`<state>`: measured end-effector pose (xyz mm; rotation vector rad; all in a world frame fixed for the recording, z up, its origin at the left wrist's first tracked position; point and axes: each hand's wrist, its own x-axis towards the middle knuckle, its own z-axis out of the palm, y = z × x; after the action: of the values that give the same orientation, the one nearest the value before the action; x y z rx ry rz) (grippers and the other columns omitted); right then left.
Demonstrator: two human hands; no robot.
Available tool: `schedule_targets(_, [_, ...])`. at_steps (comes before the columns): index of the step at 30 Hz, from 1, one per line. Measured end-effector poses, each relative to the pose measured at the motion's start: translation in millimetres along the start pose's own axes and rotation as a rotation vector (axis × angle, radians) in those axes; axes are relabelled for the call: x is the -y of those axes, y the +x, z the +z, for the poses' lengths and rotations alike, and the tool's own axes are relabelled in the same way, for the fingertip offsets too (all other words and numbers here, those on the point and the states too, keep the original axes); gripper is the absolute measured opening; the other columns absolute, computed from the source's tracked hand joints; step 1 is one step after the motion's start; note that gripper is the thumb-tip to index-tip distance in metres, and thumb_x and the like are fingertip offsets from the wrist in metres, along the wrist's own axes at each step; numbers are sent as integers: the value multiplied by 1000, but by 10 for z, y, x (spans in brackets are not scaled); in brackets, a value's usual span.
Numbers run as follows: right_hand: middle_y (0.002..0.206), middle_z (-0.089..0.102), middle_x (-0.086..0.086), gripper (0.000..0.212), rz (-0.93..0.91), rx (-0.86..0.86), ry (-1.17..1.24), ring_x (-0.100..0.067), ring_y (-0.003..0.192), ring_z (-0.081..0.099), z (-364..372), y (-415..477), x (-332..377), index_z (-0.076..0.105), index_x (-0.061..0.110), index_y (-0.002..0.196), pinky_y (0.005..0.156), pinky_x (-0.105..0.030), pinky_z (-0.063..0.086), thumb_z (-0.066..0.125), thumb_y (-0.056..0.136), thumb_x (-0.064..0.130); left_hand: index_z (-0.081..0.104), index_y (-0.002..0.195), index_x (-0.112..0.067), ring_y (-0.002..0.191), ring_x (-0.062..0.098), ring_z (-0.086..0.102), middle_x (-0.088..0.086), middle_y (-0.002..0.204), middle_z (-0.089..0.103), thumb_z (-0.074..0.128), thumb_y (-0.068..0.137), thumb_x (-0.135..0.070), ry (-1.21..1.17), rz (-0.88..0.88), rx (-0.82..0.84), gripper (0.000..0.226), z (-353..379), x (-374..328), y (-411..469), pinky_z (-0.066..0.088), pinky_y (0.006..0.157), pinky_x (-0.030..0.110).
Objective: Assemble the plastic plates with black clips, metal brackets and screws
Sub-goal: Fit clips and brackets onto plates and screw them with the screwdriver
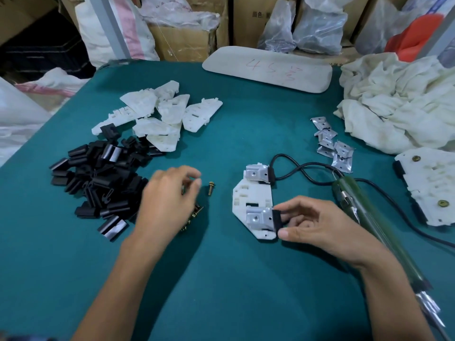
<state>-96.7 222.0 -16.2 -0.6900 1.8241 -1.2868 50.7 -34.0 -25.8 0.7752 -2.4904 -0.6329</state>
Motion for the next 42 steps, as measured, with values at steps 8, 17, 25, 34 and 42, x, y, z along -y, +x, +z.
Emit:
schedule_targets(8, [107,64,11,23,-292,-105,-809,-11,106,52,528,676,538,70,33,120,96,-32,41,61,99,35,76,106,-20,83,16,38,-4,86,66,65,97,-28,272,9,159,16,-97,241,242,34,83,30])
schedule_targets(17, [118,50,-5,61,-52,-126,-1191,-28,114,44,837,693,570,47,18,115,88,-37,38,65,82,66,72,95,-22,96,27,54,-6,83,71,66,94,-30,248,-33,139,11,-111,224,194,45,84,37])
schedule_targets(25, [105,65,-7,25,-180,-293,-1315,-34,83,52,671,326,742,45,16,115,64,-36,36,58,96,26,65,96,-21,92,26,57,-4,80,68,61,96,-29,174,-18,36,9,-11,211,155,35,91,39])
schedule_targets(34, [115,65,-11,22,-8,-279,-1426,-34,96,60,579,370,571,49,11,108,67,-33,33,58,90,19,73,110,-32,96,28,56,-1,99,68,56,99,-35,225,99,126,20,254,1,113,32,82,39])
schedule_targets(42, [88,71,2,22,-152,-300,-1119,-27,82,62,188,138,805,63,21,103,70,-36,47,58,83,30,75,98,-28,86,27,60,-4,87,69,69,93,-32,152,122,37,9,315,-27,63,28,75,35])
